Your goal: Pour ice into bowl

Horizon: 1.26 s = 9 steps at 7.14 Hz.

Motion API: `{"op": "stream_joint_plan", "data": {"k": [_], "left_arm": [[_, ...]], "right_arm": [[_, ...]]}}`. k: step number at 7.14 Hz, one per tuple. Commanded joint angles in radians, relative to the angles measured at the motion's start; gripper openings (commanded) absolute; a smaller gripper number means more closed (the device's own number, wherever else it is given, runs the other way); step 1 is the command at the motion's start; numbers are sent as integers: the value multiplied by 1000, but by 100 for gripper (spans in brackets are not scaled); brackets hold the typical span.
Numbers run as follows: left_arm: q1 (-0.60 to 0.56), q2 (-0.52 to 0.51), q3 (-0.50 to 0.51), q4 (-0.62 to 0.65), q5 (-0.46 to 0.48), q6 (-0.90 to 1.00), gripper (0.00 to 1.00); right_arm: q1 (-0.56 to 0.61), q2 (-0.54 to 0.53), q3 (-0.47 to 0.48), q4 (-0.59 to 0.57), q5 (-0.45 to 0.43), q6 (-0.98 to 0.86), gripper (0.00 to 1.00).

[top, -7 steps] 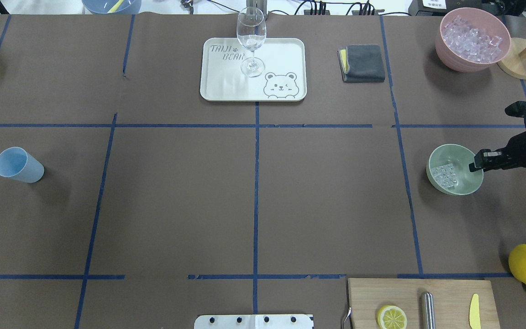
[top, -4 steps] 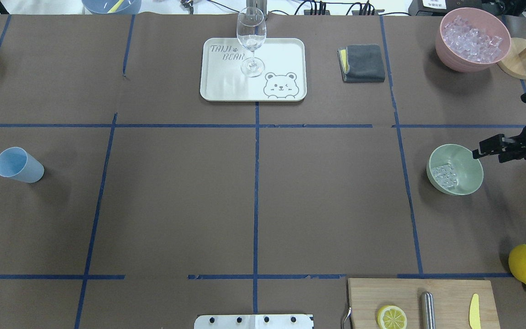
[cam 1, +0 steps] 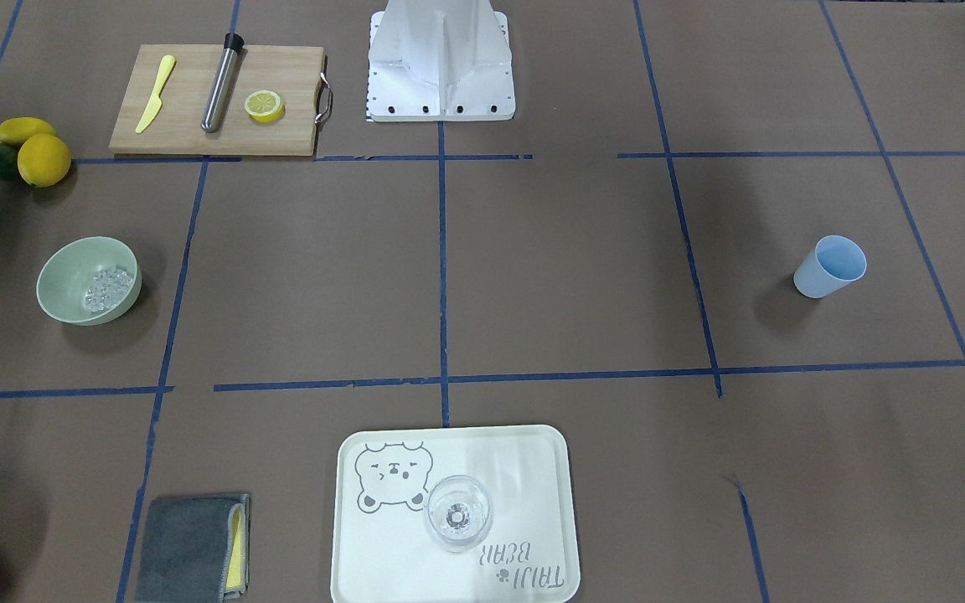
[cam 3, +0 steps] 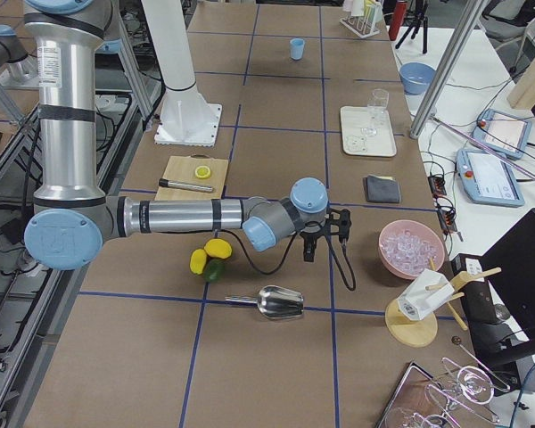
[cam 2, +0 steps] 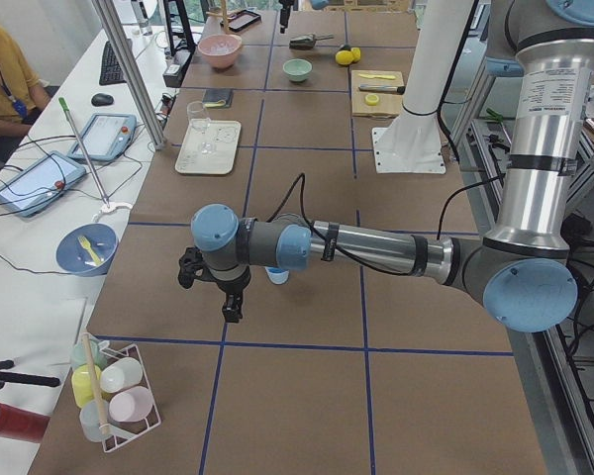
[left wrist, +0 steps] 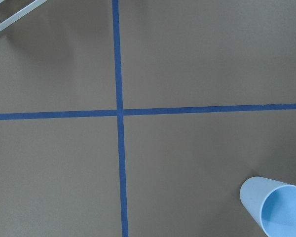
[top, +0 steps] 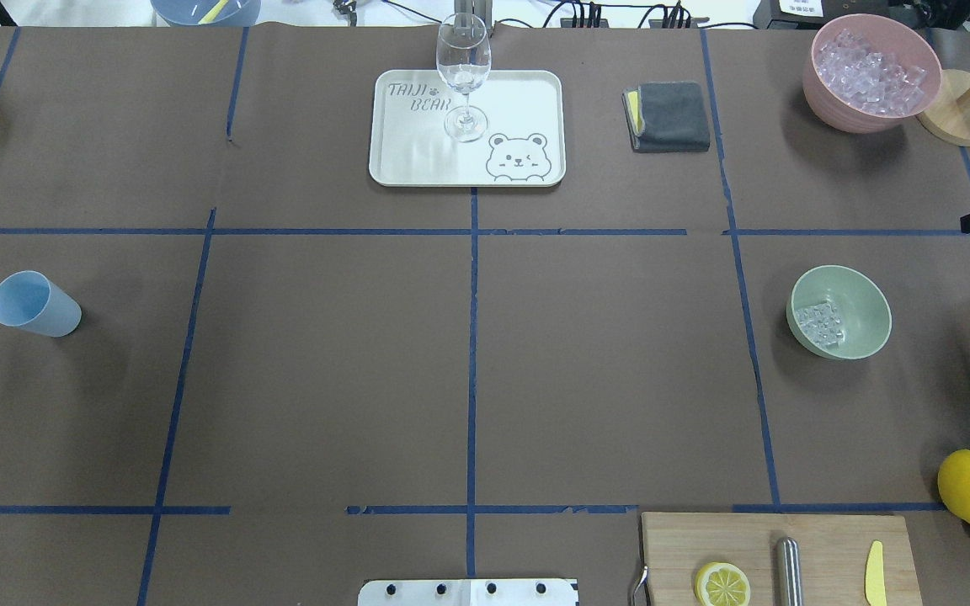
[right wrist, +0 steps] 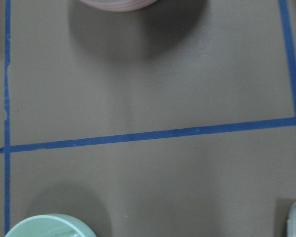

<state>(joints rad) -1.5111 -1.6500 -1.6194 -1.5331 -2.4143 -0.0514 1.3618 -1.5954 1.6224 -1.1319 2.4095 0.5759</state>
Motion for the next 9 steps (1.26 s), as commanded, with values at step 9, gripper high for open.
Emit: {"op": "stream_joint_plan", "data": {"k": [9], "left_arm": [[-21, 95, -6, 5, -6, 4, 100]], "right_arm": [[191, 75, 2, -589, -12, -688, 100]]}}
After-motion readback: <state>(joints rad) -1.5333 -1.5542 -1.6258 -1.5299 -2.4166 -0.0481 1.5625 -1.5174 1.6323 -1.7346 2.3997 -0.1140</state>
